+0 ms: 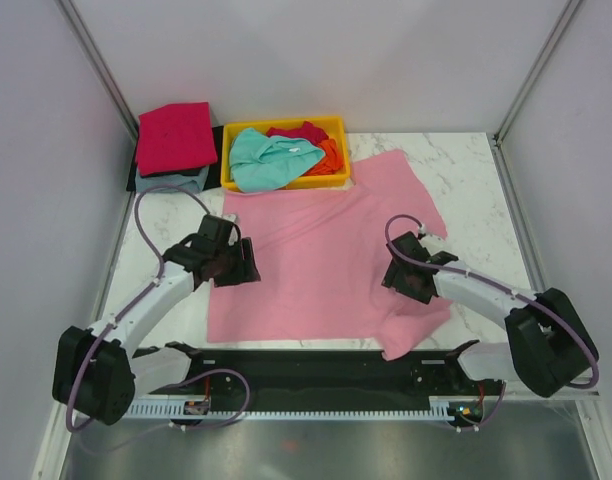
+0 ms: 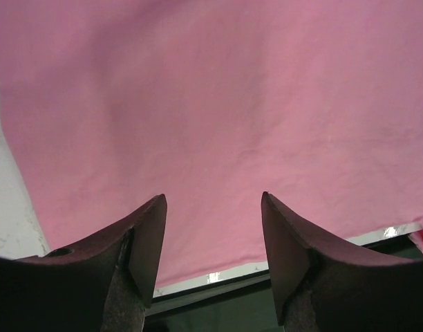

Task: Fold and stack the t-shirts
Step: Flatten the tshirt out

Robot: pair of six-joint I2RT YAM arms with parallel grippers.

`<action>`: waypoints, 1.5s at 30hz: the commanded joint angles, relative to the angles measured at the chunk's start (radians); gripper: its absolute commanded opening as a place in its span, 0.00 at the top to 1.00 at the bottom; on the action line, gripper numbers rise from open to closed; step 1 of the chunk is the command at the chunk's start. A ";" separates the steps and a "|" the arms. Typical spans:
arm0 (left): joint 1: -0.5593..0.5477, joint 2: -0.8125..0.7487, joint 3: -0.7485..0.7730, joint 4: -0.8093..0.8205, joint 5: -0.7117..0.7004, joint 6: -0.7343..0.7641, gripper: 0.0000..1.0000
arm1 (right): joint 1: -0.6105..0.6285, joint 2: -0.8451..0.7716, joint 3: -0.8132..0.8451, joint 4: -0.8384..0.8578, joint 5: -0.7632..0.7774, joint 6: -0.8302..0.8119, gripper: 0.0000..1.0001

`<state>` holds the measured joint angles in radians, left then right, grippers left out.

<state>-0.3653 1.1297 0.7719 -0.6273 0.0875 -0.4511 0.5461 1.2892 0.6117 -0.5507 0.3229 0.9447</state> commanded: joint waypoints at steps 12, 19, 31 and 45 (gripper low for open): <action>0.034 0.436 -0.043 0.251 -0.118 -0.207 0.38 | -0.218 0.401 0.255 0.244 -0.189 -0.241 0.24; 0.115 0.597 0.219 0.198 -0.163 -0.162 0.38 | -0.273 0.558 0.501 0.203 -0.160 -0.305 0.22; 0.111 0.343 0.238 0.126 -0.109 -0.118 0.28 | -0.321 0.337 0.662 0.036 -0.093 -0.497 0.07; 0.108 -0.093 0.129 -0.017 -0.066 -0.020 0.28 | -0.445 -0.136 0.039 0.096 -0.173 -0.253 0.33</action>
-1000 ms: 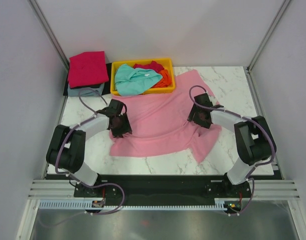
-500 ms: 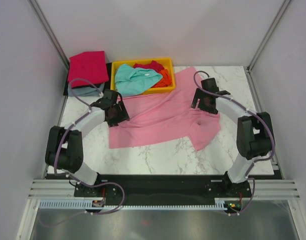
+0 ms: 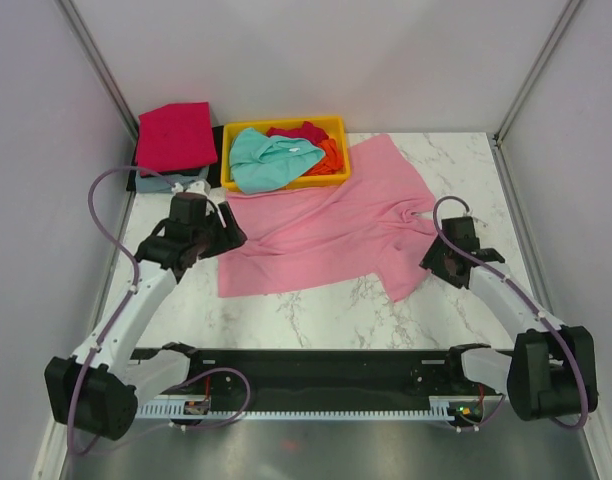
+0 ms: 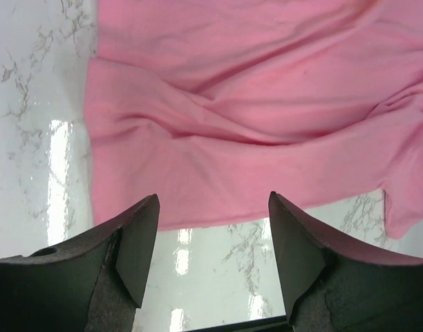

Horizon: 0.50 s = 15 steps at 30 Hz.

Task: Fold and stack the t-shirts
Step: Flatten the tshirt out

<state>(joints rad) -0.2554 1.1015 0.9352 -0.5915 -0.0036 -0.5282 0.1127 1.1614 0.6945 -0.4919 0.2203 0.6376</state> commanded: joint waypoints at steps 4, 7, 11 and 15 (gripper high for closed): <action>-0.002 -0.132 -0.110 -0.056 0.034 0.051 0.28 | -0.027 0.017 -0.105 0.151 -0.105 0.059 0.34; -0.002 -0.140 -0.130 -0.063 0.043 0.053 0.29 | -0.028 0.063 -0.121 0.209 -0.127 0.056 0.34; -0.004 -0.161 -0.131 -0.071 0.037 0.065 0.29 | -0.033 0.125 -0.139 0.268 -0.118 0.051 0.37; -0.004 -0.172 -0.133 -0.071 0.027 0.079 0.29 | -0.044 0.198 -0.155 0.341 -0.150 0.051 0.55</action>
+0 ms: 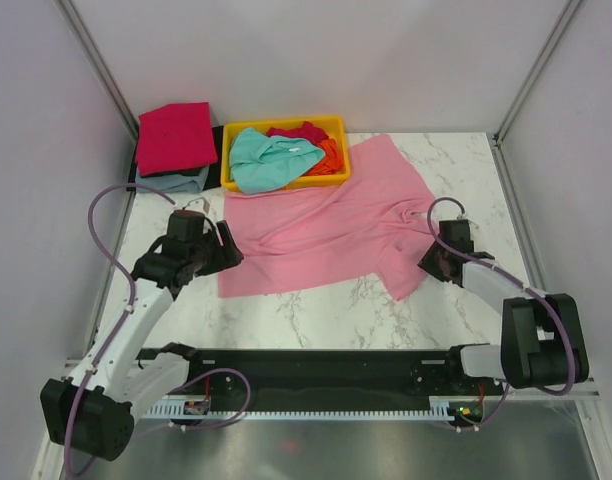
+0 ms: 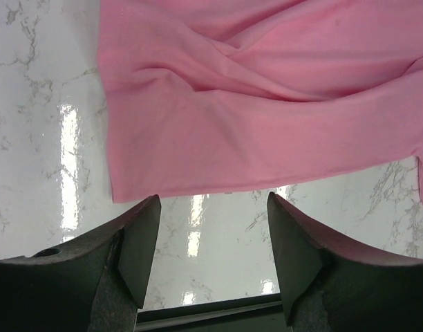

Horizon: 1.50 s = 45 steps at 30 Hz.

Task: Fold and stack the t-shirts
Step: Flatten the tshirt out

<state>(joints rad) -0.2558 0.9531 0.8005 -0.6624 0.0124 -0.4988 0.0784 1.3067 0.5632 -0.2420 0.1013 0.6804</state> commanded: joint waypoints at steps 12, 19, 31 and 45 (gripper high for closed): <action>-0.079 -0.004 0.009 -0.068 -0.080 -0.047 0.35 | -0.014 -0.355 0.098 -0.383 -0.098 -0.007 1.00; -0.193 -0.054 -0.044 -0.221 -0.143 -0.318 0.37 | -0.012 -0.682 0.009 -0.669 -0.225 0.016 1.00; -0.430 -0.004 -0.187 -0.309 -0.325 -0.679 0.41 | -0.014 -0.773 0.142 -0.792 -0.267 -0.031 1.00; -0.459 0.205 -0.211 -0.238 -0.358 -0.688 0.46 | 0.003 -0.649 0.185 -0.666 -0.264 -0.085 1.00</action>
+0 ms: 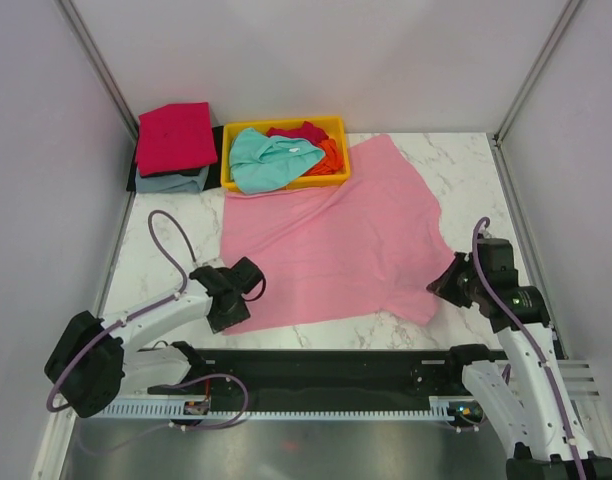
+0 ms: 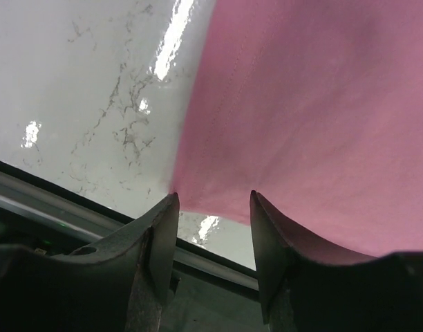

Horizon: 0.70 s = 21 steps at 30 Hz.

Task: Fold and stack the t-shirts
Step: Flatten the tshirt out

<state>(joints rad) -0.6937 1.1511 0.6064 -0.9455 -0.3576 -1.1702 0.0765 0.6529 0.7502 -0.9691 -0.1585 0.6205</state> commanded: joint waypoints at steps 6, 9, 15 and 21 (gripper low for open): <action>-0.124 0.019 -0.014 0.039 0.003 -0.057 0.49 | 0.002 0.115 0.021 0.107 0.105 -0.045 1.00; -0.133 0.061 0.001 0.028 -0.015 -0.049 0.49 | 0.002 0.139 0.023 0.135 0.114 -0.018 1.00; -0.138 -0.002 -0.007 0.024 -0.004 -0.056 0.42 | -0.001 0.180 0.038 0.156 0.194 -0.011 1.00; -0.139 -0.027 0.012 -0.001 -0.024 -0.046 0.34 | -0.020 0.185 0.032 0.165 0.243 -0.015 1.00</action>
<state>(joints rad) -0.8265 1.1145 0.5915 -0.9314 -0.3397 -1.1793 0.0654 0.8467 0.7513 -0.8356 0.0246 0.6044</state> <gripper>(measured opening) 0.654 0.011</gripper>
